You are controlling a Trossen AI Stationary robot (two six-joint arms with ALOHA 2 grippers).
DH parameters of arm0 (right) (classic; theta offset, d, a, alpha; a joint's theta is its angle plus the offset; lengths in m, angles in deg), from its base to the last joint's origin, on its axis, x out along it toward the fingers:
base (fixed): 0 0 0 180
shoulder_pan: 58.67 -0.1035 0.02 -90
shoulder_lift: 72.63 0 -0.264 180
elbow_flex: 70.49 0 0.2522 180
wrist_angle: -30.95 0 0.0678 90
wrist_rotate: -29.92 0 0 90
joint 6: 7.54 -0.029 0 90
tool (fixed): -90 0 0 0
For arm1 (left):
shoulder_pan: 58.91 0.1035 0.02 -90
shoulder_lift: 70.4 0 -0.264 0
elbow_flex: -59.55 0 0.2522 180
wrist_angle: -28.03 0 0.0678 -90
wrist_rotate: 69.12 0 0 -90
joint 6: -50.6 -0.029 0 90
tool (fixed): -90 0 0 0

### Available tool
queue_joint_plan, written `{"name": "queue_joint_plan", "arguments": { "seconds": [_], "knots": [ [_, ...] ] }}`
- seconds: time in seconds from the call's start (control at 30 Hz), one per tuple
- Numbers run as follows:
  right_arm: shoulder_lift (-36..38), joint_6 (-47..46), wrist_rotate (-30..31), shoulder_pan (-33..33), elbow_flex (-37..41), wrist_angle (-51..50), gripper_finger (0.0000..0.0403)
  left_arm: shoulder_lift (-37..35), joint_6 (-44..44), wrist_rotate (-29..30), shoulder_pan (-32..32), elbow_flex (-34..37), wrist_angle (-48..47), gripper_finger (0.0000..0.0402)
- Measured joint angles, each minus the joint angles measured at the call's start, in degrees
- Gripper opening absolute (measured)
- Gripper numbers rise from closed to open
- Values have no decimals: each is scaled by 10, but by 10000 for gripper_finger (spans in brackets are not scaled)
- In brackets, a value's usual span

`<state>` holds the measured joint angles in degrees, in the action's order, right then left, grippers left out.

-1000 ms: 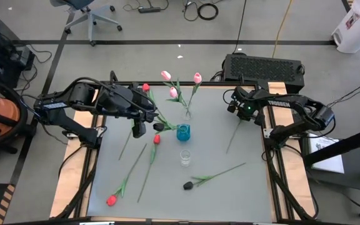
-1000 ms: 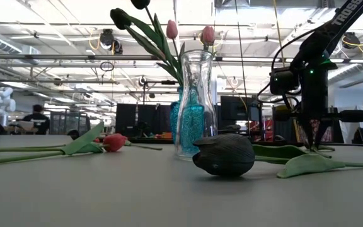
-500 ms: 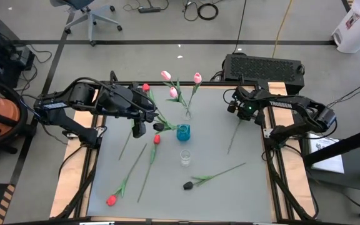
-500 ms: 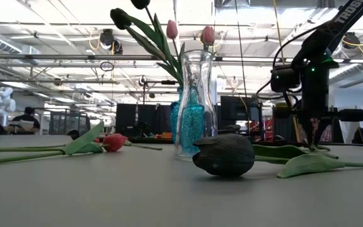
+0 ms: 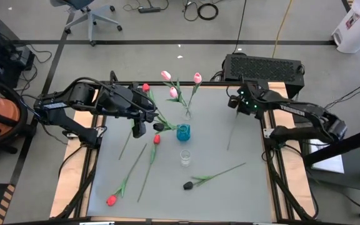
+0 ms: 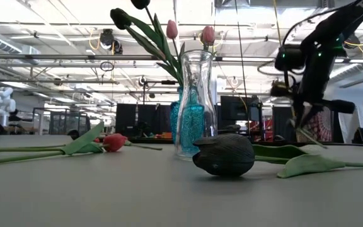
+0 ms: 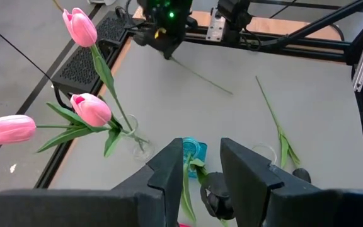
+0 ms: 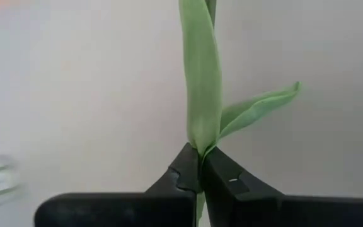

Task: Sort flowers into vase by color
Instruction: Put the top black tulip into the blue vase

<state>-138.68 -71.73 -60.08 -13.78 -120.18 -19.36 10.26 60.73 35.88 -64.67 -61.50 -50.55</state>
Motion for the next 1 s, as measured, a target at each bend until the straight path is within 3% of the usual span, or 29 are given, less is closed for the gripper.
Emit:
{"name": "queue_joint_plan", "arguments": {
  "seconds": [0.53,1.0],
  "knots": [
    [181,82,-8,0,-1,205,2,0,0,0,0,0,0,114],
    [262,202,-138,-43,-1,414,2,0,-1,1,0,0,0,114]
  ]
}}
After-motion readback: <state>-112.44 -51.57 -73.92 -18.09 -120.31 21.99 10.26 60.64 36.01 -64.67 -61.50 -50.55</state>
